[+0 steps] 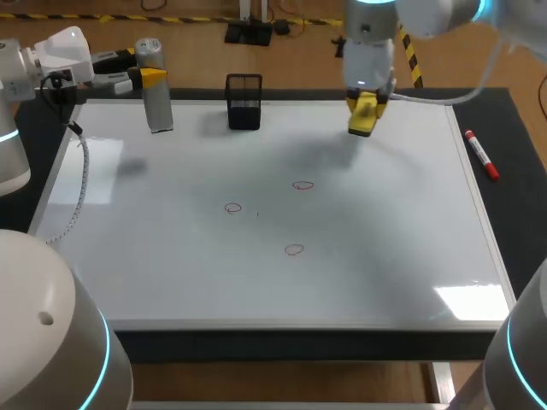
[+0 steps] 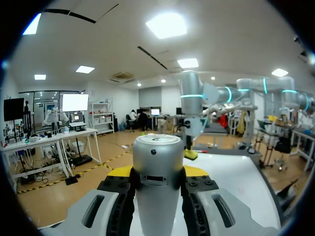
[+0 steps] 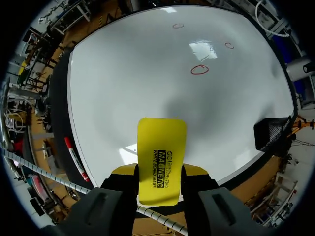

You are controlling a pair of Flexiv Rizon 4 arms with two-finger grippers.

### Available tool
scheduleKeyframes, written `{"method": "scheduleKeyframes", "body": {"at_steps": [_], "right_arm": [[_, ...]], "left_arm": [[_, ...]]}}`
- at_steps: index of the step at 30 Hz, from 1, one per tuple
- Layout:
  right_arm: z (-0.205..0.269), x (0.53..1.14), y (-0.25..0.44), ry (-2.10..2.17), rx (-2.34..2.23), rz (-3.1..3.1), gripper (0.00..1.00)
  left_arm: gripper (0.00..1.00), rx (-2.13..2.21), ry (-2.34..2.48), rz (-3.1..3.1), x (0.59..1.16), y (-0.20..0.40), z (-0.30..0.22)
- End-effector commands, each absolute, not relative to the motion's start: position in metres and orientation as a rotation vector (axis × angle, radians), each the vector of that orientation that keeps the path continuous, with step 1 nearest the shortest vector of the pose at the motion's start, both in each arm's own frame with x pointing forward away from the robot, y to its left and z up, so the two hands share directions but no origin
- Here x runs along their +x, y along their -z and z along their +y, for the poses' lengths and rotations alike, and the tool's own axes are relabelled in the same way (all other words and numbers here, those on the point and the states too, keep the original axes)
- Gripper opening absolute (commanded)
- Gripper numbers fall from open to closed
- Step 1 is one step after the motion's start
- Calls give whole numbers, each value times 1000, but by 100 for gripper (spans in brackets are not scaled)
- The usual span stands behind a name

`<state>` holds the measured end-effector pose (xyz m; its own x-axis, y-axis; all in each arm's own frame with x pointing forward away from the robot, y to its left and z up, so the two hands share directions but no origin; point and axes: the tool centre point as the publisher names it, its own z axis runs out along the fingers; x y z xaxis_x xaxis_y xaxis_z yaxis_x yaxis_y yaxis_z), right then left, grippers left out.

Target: Pick up the inspection probe, press it on each red-marked spot on the whiteboard one by one, put down the probe, pick up the eraser, and wipe off all the red marks.

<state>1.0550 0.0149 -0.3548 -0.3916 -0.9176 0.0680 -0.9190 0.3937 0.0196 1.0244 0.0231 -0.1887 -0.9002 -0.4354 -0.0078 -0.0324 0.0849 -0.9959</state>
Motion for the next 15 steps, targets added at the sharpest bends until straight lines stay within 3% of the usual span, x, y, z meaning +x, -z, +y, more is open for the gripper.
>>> {"method": "scheduleKeyframes", "body": {"at_steps": [1,15], "right_arm": [[-20,1032,349,-67,1701,-2630,0],[-59,1003,353,-20,1546,-2724,0]], "left_arm": [[0,-465,1883,2064,1024,188,23],[0,-465,1883,2064,1024,188,23]]}}
